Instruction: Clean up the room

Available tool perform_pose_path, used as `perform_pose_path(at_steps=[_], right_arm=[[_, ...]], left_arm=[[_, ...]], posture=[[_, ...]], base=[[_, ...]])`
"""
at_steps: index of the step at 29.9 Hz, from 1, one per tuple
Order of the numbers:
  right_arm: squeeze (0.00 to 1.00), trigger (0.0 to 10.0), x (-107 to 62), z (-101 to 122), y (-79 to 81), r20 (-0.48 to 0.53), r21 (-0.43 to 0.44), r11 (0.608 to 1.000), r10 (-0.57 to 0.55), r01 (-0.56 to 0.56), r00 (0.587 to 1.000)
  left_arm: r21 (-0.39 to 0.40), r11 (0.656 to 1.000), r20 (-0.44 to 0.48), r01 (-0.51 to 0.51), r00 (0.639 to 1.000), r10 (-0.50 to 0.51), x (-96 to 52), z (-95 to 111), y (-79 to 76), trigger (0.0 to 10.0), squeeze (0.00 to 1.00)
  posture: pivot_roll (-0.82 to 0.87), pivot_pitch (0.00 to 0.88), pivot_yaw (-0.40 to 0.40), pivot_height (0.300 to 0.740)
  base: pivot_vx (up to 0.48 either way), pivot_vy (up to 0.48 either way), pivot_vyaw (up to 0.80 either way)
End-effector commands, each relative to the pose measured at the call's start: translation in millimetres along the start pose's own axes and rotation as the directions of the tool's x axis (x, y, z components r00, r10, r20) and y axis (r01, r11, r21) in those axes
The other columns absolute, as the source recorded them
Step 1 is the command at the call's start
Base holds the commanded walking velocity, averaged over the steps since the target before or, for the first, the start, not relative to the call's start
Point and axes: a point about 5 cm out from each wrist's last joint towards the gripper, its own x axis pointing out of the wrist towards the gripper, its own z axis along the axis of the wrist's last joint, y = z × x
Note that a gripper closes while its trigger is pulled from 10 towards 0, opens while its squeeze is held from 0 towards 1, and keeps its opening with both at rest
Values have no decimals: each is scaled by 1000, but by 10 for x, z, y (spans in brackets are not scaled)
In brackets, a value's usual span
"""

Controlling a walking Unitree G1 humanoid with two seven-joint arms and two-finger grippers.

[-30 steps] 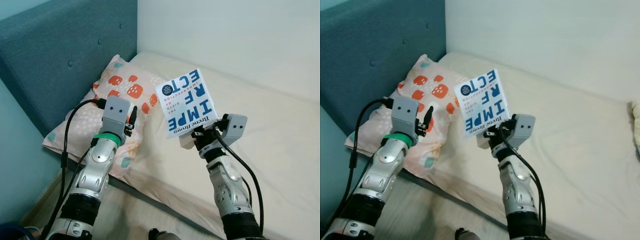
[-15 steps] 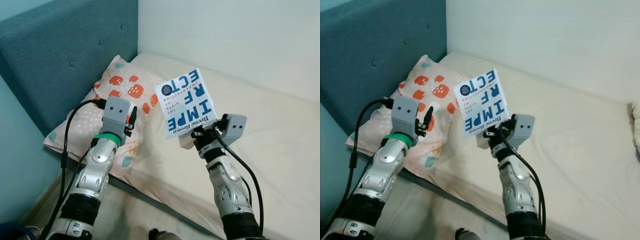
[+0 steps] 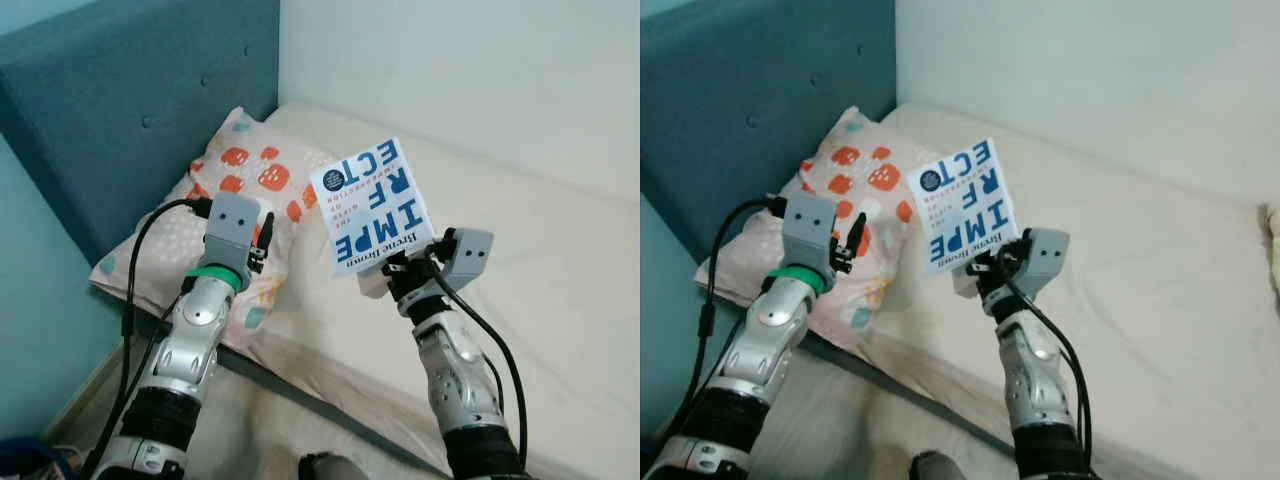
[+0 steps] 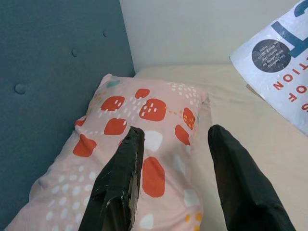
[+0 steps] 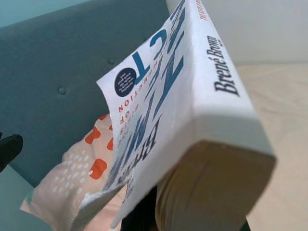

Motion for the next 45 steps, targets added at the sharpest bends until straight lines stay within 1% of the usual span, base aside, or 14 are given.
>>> perform_pose_path(at_steps=[1,10,14,18,20,21,26,29,31,35,37,38,42,45], right_arm=[[0,10000,-14,25,-38,17,-1,1000,-13,13,1000],[0,10000,-13,26,-41,19,3,1000,-17,17,1000],[0,10000,11,35,-76,29,53,998,-29,28,999],[0,10000,102,62,-207,43,181,981,-83,74,996],[0,10000,107,60,-220,42,192,978,-87,77,995],[0,10000,133,59,-305,36,213,971,-124,113,992],[0,10000,165,64,-436,27,243,955,-184,172,983],[0,10000,194,73,-572,8,294,927,-245,232,969],[0,10000,217,103,-706,3,359,882,-326,304,945],[0,10000,224,135,-812,4,400,841,-399,364,917],[0,10000,211,173,-917,7,437,794,-472,422,882],[0,10000,211,173,-917,7,437,794,-472,422,882],[0,10000,222,176,-966,-6,533,713,-535,455,845],[0,10000,229,164,-959,-13,556,695,-542,456,840]], left_arm=[[1,1000,-17,2,1000,-2,-19,-38,-11,10000,0],[1,1000,-17,2,1000,-2,-20,-37,-8,10000,0],[3,1000,-17,3,1000,-3,-26,-31,-2,10000,0],[6,1000,-17,9,1000,-9,-43,-26,-2,10000,0],[7,1000,-17,9,1000,-9,-44,-25,-3,10000,0],[7,1000,-17,10,1000,-10,-48,-22,0,10000,0],[9,1000,-16,11,1000,-11,-54,-12,8,10000,0],[12,1000,-11,14,1000,-14,-69,18,22,10000,0],[13,1000,-2,20,1000,-20,-108,69,34,10000,0],[14,1000,2,24,1000,-24,-143,108,44,10000,0],[16,1000,0,27,1000,-27,-184,141,60,10000,0],[16,1000,0,27,1000,-27,-184,141,60,10000,0],[36,998,-19,48,999,-47,-292,166,121,10000,0],[41,998,-23,51,998,-50,-311,166,135,10000,0]], posture=[[-100,36,19,635],[-98,39,20,605],[-92,50,27,605],[-84,60,32,605],[-84,60,32,605],[-75,68,36,605],[-68,77,41,605],[-58,103,49,605],[-30,139,58,605],[-14,156,64,605],[13,183,85,605],[13,183,85,605],[38,222,118,605],[41,225,119,605]], base=[[0,0,0],[0,0,0],[0,0,0],[0,0,0],[0,0,0],[0,0,0],[0,0,0],[0,0,0],[0,0,0],[0,0,0],[0,0,0],[0,0,0],[0,0,0],[0,0,0]])
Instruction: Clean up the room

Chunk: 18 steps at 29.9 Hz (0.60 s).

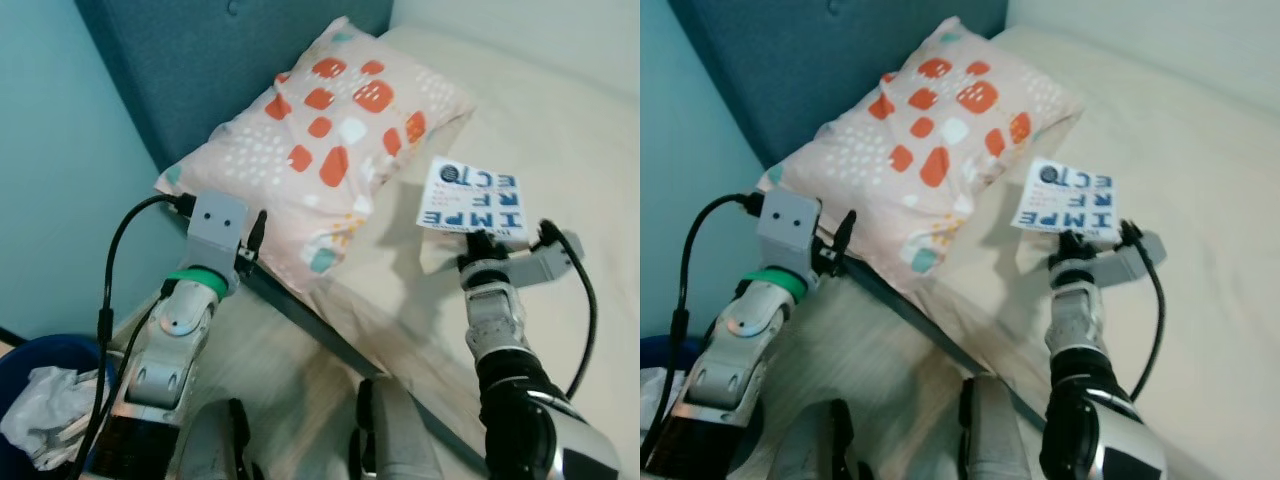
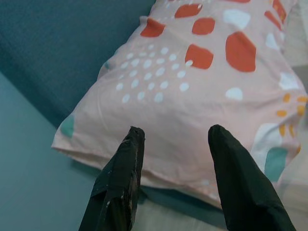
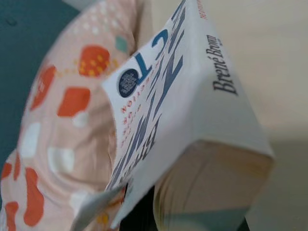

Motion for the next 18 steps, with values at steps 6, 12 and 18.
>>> perform_pose_path(at_steps=[6,12,18], right_arm=[[0,10000,5,-18,-25,32,131,989,-78,73,996],[1000,10000,-18,-116,-55,6,216,968,-129,124,992],[90,10000,-36,-343,63,-127,194,976,-75,99,989]], left_arm=[[-1,1000,-31,12,999,-12,-89,-14,5,10000,0],[-5,1000,-57,26,998,-26,-186,-15,-35,10000,0],[-15,1000,-66,25,997,-26,-180,1,-52,10000,0]], posture=[[70,257,130,605],[78,268,127,605],[60,252,108,605]], base=[[0,0,0],[0,0,0],[0,0,0]])
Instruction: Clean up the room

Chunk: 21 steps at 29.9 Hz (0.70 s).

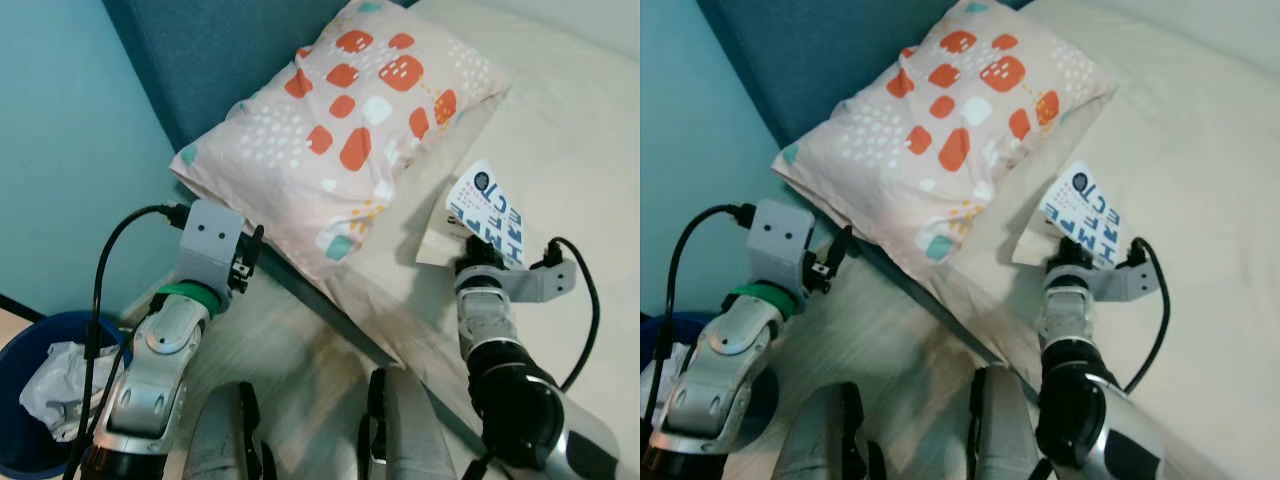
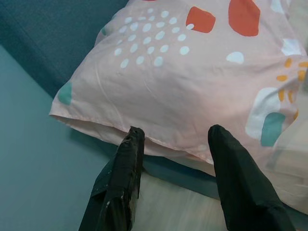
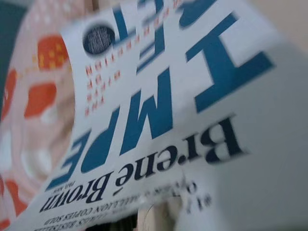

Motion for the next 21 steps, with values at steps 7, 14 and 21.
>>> perform_pose_path(at_steps=[7,14,21], right_arm=[[0,10000,-86,-319,-58,-170,-84,996,-3,-11,985],[0,10000,-227,-382,-384,-191,-115,991,-92,71,977],[0,10000,-236,-90,-612,-126,-155,978,-161,141,979]], left_arm=[[-28,1000,-6,-3,1000,3,75,-11,-45,10000,0],[-56,998,23,-13,1000,14,190,50,-90,10000,0],[-76,997,34,-2,999,4,291,57,-165,10000,0]], posture=[[17,214,78,605],[-36,167,44,605],[-91,115,36,605]], base=[[0,0,0],[0,0,0],[0,0,0]])
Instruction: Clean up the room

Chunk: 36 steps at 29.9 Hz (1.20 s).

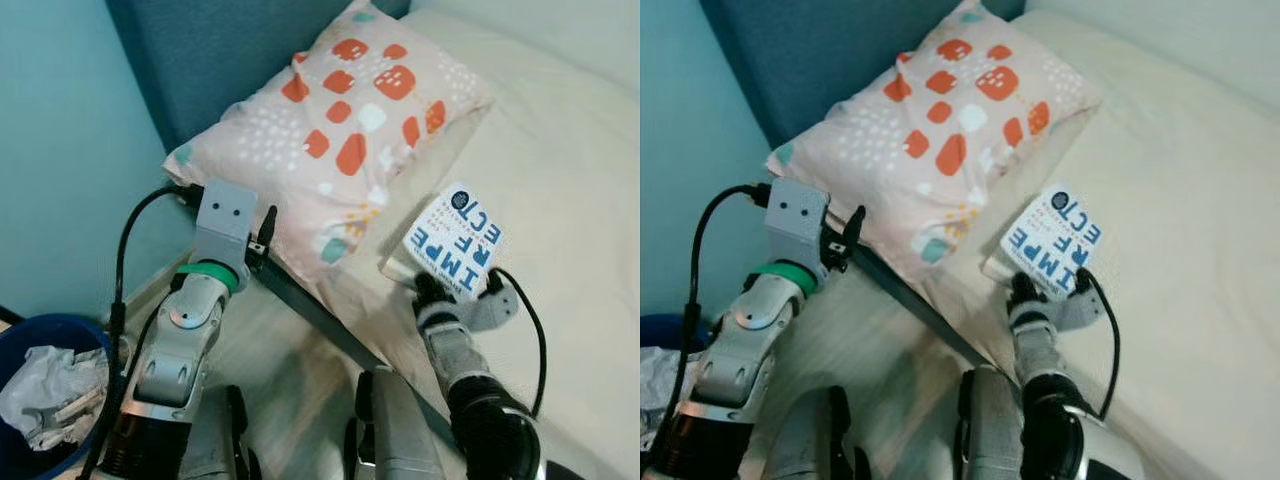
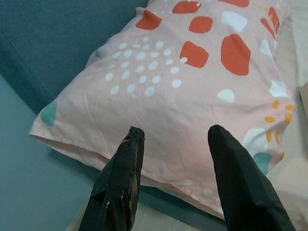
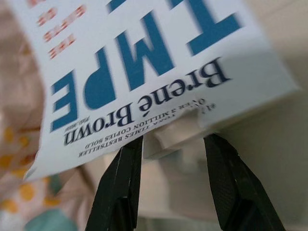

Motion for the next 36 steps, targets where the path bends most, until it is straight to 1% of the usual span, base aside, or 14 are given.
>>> perform_pose_path(at_steps=[1,2,4,8,10,14,16,20,25,28,30,32,33,36], right_arm=[[0,10000,8,122,-40,22,-16,1000,-15,15,1000],[0,10000,8,122,-40,22,-16,1000,-15,15,1000],[0,10000,42,108,84,-77,-125,989,63,-73,995],[0,10000,45,65,126,-123,-153,982,90,-108,988],[0,10000,15,-169,282,-313,-256,923,203,-288,928],[0,10000,-2,-240,318,-368,-279,899,224,-337,903],[0,10000,-40,-367,354,-464,-328,847,240,-417,853],[0,10000,-53,-414,355,-509,-375,814,219,-443,832],[0,10000,-48,-391,355,-510,-389,806,215,-447,833],[0,10000,-33,-318,367,-487,-419,785,229,-456,843],[0,10000,25,212,429,-206,-605,707,305,-366,930],[0,10000,25,212,429,-206,-605,707,305,-366,930],[0,10000,3,677,407,61,-690,698,318,-190,946],[0,10000,6,865,322,161,-711,700,259,-70,952]], left_arm=[[-18,1000,0,10,1000,-10,27,-25,-42,10000,0],[-18,1000,0,10,1000,-10,27,-25,-42,10000,0],[-32,999,21,12,1000,-11,102,13,-81,10000,0],[-35,999,25,12,1000,-12,120,22,-91,10000,0],[-43,999,37,15,999,-14,150,40,-131,10000,0],[-45,999,40,15,999,-13,159,42,-141,10000,0],[-49,999,45,11,999,-9,166,37,-148,10000,0],[-51,999,53,5,999,-3,181,40,-153,10000,0],[-52,999,57,2,998,1,190,43,-149,10000,0],[-52,999,60,-2,998,5,194,43,-141,10000,0],[-50,999,56,-2,998,5,181,18,-133,10000,0],[-50,999,56,-2,998,5,181,18,-133,10000,0],[-44,999,51,14,999,-12,168,3,-144,10000,0],[-35,999,49,30,998,-28,161,5,-147,10000,0]], posture=[[-91,115,36,605],[-91,115,36,605],[-101,93,30,605],[-101,90,29,605],[-99,69,18,605],[-98,68,17,605],[-90,58,9,605],[-84,50,1,605],[-84,47,0,605],[-85,48,-2,605],[-99,65,15,605],[-99,65,15,605],[-101,83,36,605],[-93,98,48,605]], base=[[0,0,0],[0,0,0],[0,0,0],[0,0,0],[0,0,0],[0,0,0],[0,0,0],[0,0,0],[0,0,0],[0,0,0],[0,0,0],[0,0,0],[0,0,0],[0,0,0]])
